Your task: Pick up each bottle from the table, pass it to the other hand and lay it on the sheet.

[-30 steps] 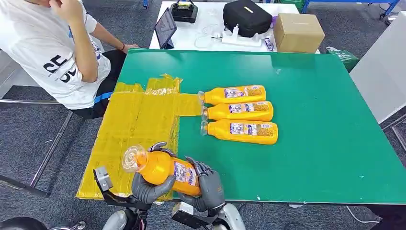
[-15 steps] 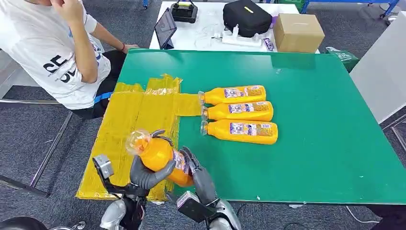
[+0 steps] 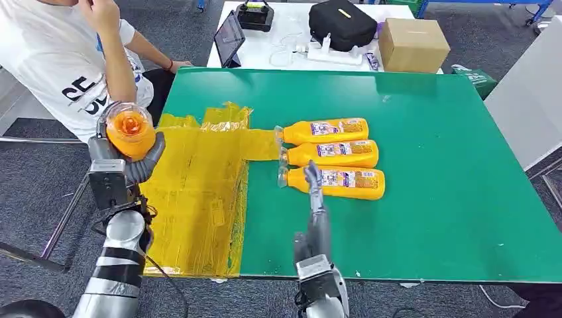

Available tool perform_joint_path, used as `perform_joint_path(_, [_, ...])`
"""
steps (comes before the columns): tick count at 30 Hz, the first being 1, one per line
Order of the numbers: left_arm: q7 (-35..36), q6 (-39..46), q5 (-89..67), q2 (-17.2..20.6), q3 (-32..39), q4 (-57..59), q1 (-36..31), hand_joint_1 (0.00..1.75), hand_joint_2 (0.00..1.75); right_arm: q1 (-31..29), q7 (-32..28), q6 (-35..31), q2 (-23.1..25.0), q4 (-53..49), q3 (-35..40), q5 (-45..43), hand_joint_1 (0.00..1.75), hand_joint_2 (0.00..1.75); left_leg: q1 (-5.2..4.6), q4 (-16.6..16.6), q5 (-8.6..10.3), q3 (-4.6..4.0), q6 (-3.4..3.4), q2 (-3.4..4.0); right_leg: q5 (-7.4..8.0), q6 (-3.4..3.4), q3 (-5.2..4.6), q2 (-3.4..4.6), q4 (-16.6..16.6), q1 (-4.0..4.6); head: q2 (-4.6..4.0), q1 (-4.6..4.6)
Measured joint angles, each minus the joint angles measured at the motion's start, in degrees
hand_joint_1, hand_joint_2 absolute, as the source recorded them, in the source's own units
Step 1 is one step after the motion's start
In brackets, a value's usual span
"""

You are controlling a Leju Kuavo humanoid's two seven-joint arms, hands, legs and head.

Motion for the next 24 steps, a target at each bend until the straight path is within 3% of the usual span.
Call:
perform_joint_path(6, [8.43, 0.20, -23.85, 3.28, -0.57, 11.21, -4.96, 1.75, 1.75, 0.86, 0.00, -3.99, -0.35, -7.77, -2.56, -4.40, 0.00, 0.00, -0.01, 0.01, 0.00, 0.00, 0.00, 0.03, 0.01, 0.00, -0.02, 0.01, -0.01, -0.01, 0.00, -0.02])
perform_joint_path(11, [12.62, -5.14, -36.75, 6.43, -4.05, 21.72, -8.58, 1.75, 1.75, 1.25, 0.00, -4.16, -0.63, -10.98, -4.24, -5.90, 0.00, 0.00, 0.00, 0.01, 0.01, 0.01, -0.01, 0.04, 0.01, 0.00, -0.02, 0.01, 0.02, 0.00, 0.00, -0.02])
perform_joint_path(18, [12.62, -12.08, -41.48, 10.34, -8.35, 30.47, -10.30, 1.75, 1.75, 1.62, 0.00, -2.02, -0.74, -12.84, -6.14, -7.63, 0.00, 0.00, 0.00, 0.01, 0.01, -0.01, -0.02, 0.07, 0.00, 0.00, -0.06, 0.04, 0.02, 0.00, 0.00, 0.00])
perform_joint_path(24, [11.88, -13.09, -41.42, 12.22, -9.55, 33.41, -10.26, 1.75, 1.75, 1.90, 0.00, -0.90, -0.72, -12.84, -7.46, -8.20, 0.00, 0.00, 0.00, 0.01, 0.01, -0.03, -0.02, 0.04, 0.01, 0.00, -0.05, 0.03, 0.02, 0.00, 0.00, -0.02])
